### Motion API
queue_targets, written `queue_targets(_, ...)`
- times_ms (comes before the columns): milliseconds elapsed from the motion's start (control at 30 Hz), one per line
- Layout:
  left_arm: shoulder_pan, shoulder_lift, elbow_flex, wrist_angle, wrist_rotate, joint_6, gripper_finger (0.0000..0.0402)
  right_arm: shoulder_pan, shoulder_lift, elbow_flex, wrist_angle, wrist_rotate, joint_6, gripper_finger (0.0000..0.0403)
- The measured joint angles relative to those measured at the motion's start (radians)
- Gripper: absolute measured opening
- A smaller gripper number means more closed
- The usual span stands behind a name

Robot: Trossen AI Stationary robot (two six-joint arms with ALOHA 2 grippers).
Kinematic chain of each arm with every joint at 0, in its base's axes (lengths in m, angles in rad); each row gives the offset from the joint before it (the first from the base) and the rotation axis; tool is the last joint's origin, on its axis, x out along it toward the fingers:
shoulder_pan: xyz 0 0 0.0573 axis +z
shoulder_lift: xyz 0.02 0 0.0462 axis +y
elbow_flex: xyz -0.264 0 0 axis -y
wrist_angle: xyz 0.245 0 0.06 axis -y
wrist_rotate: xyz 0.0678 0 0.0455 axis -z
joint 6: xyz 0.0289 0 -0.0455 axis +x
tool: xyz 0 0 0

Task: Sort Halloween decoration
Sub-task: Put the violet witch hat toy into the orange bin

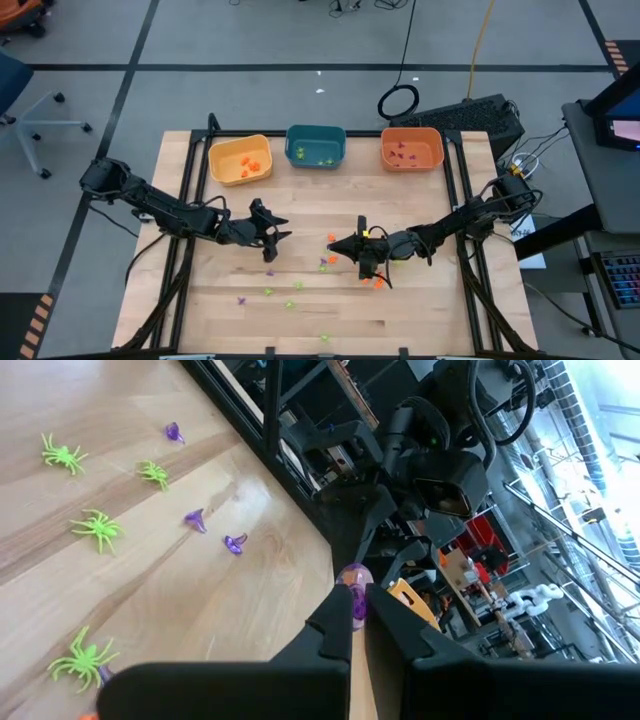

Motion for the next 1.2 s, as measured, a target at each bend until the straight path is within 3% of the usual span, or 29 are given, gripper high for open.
queue_targets(233, 0.000, 0.000, 0.000, 0.000, 0.000, 0.000, 0.0166, 0.000, 0.000, 0.000, 0.000, 0.000, 0.003, 0.0000)
queue_targets(467, 0.000, 0.000, 0.000, 0.000, 0.000, 0.000, 0.0166, 0.000, 0.000, 0.000, 0.001, 0.003, 0.141, 0.0000)
queue_targets(633, 0.000, 0.000, 0.000, 0.000, 0.000, 0.000, 0.0166, 0.000, -0.007, 0.000, 0.021, 0.168, 0.420, 0.0000)
queue_targets(767, 0.000, 0.000, 0.000, -0.001, 0.000, -0.002, 0.0166, -0.004, -0.051, 0.000, -0.017, 0.272, 0.546, 0.0000)
queue_targets(900, 0.000, 0.000, 0.000, -0.001, 0.000, -0.002, 0.0166, -0.037, -0.155, 0.002, -0.213, 0.286, 0.693, 0.0000)
queue_targets(1033, 0.000, 0.000, 0.000, -0.001, 0.000, -0.002, 0.0166, -0.084, -0.277, 0.021, -0.529, 0.285, 0.841, 0.0000)
queue_targets(1200, 0.000, 0.000, 0.000, -0.001, 0.000, -0.003, 0.0166, -0.167, -0.414, 0.062, -0.869, 0.231, 0.917, 0.0000)
